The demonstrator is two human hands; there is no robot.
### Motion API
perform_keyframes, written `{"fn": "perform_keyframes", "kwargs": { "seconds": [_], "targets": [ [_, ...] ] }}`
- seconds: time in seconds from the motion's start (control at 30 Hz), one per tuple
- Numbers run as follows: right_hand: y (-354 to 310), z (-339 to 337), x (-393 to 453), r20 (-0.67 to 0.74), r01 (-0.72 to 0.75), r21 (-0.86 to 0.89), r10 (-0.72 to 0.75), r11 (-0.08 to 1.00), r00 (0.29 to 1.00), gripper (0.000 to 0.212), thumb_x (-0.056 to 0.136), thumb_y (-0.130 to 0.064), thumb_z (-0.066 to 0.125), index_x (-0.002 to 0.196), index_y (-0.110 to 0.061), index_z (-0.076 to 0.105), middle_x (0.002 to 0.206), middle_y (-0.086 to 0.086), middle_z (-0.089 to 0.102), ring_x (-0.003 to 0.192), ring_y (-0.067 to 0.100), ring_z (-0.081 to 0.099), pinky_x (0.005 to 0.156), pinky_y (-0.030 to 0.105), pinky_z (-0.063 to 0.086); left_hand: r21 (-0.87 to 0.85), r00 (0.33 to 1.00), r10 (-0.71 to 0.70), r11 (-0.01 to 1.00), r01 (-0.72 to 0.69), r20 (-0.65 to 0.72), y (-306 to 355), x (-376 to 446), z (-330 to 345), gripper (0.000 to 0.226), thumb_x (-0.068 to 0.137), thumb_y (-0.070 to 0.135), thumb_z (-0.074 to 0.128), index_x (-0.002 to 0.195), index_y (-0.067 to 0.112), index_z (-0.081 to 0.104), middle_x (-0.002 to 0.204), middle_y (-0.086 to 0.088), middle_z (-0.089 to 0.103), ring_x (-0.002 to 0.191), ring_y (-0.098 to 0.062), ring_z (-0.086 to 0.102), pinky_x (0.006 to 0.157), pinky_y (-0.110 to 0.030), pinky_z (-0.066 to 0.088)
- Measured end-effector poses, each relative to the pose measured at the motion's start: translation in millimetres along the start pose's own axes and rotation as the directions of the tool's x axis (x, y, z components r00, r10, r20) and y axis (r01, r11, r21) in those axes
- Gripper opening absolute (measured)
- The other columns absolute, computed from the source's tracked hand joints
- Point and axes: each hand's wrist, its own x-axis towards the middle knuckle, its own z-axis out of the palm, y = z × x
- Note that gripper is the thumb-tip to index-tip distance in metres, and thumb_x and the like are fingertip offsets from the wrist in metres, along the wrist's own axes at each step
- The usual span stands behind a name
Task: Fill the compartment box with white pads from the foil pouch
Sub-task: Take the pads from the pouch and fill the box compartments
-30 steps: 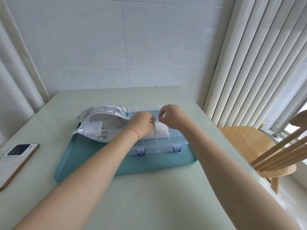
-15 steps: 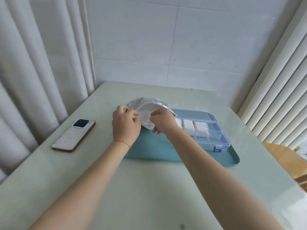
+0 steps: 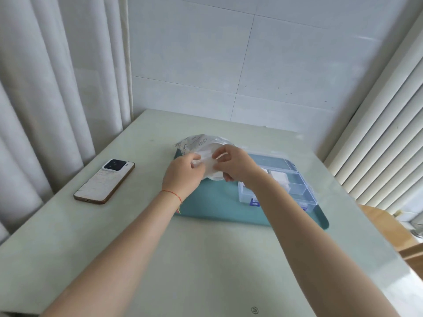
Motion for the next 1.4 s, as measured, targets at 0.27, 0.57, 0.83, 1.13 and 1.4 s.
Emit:
{"fn": "perform_keyframes", "kwargs": {
  "seconds": [0.27,0.57,0.83,1.13,1.4],
  "targets": [
    [1.2,-8.0,-6.4,0.045,0.133,-0.336,-0.125,0.933,0.991,0.01,0.09,-0.009,0.053,0.095,-0.012,0.061,0.093,0.0,0.067,0.044,0.014,0.058,0.041,0.014,0.039,-0.184,0.989,-0.023,0.982,0.049,0.144,-4.7,1.5,4.5,0.017,0.081,0.026,0.072,0.071,0.014,0.066,0.067,0.008,0.056,0.064,-0.013,0.048,0.061,-0.026,0.041],
    [12.6,19.1,1.4,0.126,0.141,-0.839,-0.065,0.525,0.99,0.038,0.091,-0.007,0.045,0.126,-0.013,0.06,0.143,0.004,0.039,0.118,0.031,0.054,0.088,0.038,0.05,-0.07,0.995,-0.078,0.994,0.082,0.056,-17.7,-0.7,2.9,0.01,0.078,0.014,0.067,0.074,0.005,0.066,0.063,-0.003,0.054,0.061,-0.02,0.042,0.058,-0.027,0.037],
    [15.7,20.4,8.6,0.043,0.116,-0.833,-0.145,0.542,0.989,0.028,0.092,0.001,0.044,0.117,0.001,0.057,0.127,0.011,0.049,0.106,0.033,0.058,0.074,0.036,0.047,-0.081,0.994,-0.104,0.991,0.107,0.042,-15.1,0.1,1.9,0.022,0.071,0.026,0.06,0.081,0.009,0.069,0.082,-0.013,0.068,0.063,-0.029,0.055,0.064,-0.044,0.059],
    [21.2,-11.6,3.2,-0.334,0.113,-0.155,-0.16,0.981,0.929,0.024,0.088,-0.001,0.054,0.094,-0.013,0.074,0.091,0.001,0.071,0.057,0.0,0.058,0.058,0.013,0.042,-0.447,0.968,-0.211,0.858,0.252,0.139,-5.1,-5.4,10.1,0.013,0.087,0.003,0.062,0.083,0.014,0.068,0.095,-0.005,0.064,0.073,-0.019,0.061,0.047,-0.026,0.055],
    [17.0,-17.0,-24.7,-0.059,0.005,0.59,0.038,0.808,0.998,0.021,0.087,0.008,0.061,0.107,0.0,0.057,0.081,0.017,0.065,0.06,0.024,0.066,0.064,0.031,0.059,-0.722,0.919,-0.184,0.572,0.389,0.349,10.7,-9.8,17.2,0.024,0.095,-0.008,0.048,0.105,0.005,0.065,0.096,-0.012,0.069,0.079,-0.021,0.068,0.061,-0.026,0.06]
  ]
}}
